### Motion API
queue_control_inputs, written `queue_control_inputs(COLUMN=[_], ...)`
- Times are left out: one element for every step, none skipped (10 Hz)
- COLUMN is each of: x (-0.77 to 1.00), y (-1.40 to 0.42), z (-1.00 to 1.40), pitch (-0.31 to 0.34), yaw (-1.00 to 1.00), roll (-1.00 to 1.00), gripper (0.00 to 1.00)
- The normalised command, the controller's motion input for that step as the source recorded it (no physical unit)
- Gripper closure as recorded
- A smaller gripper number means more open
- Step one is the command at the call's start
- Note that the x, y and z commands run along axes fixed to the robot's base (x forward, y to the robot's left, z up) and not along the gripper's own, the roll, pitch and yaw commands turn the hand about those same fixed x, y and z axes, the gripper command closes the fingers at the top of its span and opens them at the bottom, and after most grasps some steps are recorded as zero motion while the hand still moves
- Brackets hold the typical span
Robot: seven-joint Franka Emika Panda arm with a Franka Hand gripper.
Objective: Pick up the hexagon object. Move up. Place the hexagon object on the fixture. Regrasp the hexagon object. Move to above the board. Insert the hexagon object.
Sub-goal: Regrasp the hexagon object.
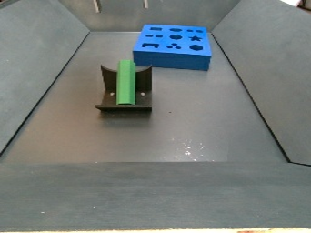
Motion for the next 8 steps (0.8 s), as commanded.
queue_control_inputs(x=[0.01,0.04,0.05,0.06,0.08,0.09,0.11,0.12], y=[-0.03,-0.03,-0.03,-0.03,-0.03,-0.04,-0.04,-0.05], z=[0.01,-0.01,-0.02,-0.02,-0.03,-0.03,-0.03,-0.03], pitch=[0.044,0.051,0.059,0.064,0.079,0.092,0.114,0.127], yaw=[0.04,0.04,0.05,0.05,0.06,0.06,0.07,0.08], roll=[1.00,1.00,1.00,1.00,1.00,1.00,1.00,1.00], gripper=[0.00,0.00,0.00,0.00,0.00,0.00,0.00,0.00])
